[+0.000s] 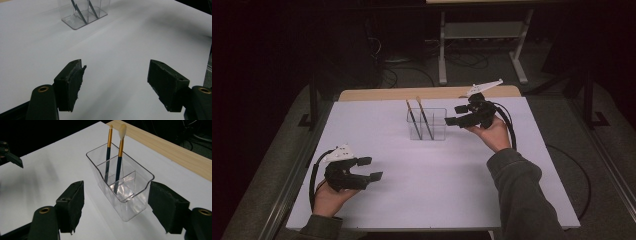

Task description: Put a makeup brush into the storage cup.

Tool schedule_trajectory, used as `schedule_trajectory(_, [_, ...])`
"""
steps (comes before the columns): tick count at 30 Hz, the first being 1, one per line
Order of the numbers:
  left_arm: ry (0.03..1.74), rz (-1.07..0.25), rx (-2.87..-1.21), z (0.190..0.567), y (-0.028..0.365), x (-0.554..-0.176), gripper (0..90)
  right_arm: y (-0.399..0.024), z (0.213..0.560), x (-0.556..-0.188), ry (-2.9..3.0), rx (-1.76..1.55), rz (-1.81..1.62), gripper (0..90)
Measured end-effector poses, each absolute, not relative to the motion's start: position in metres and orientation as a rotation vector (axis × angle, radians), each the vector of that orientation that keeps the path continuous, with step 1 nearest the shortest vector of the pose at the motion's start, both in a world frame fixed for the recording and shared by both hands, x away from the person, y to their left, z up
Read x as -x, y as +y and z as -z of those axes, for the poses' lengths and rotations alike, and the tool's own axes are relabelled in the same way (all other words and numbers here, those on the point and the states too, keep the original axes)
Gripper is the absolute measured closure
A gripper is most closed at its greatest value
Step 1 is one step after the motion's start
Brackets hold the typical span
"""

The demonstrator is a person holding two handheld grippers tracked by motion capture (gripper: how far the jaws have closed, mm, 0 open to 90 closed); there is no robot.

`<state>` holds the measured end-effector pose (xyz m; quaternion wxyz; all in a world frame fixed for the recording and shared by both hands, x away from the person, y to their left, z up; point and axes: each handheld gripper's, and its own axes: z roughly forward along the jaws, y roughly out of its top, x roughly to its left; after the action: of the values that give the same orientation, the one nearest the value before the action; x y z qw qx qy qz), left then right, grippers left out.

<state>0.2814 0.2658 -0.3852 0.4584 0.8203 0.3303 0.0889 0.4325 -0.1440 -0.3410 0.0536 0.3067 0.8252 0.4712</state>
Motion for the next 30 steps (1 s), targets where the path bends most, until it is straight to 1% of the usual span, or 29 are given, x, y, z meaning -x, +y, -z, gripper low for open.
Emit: schedule_trajectory(30, [0.821,-0.230,-2.032,0.387,0.267,-0.283,27.3,-0.164,0.351,-0.413,2.480,-0.954,-1.468,26.8])
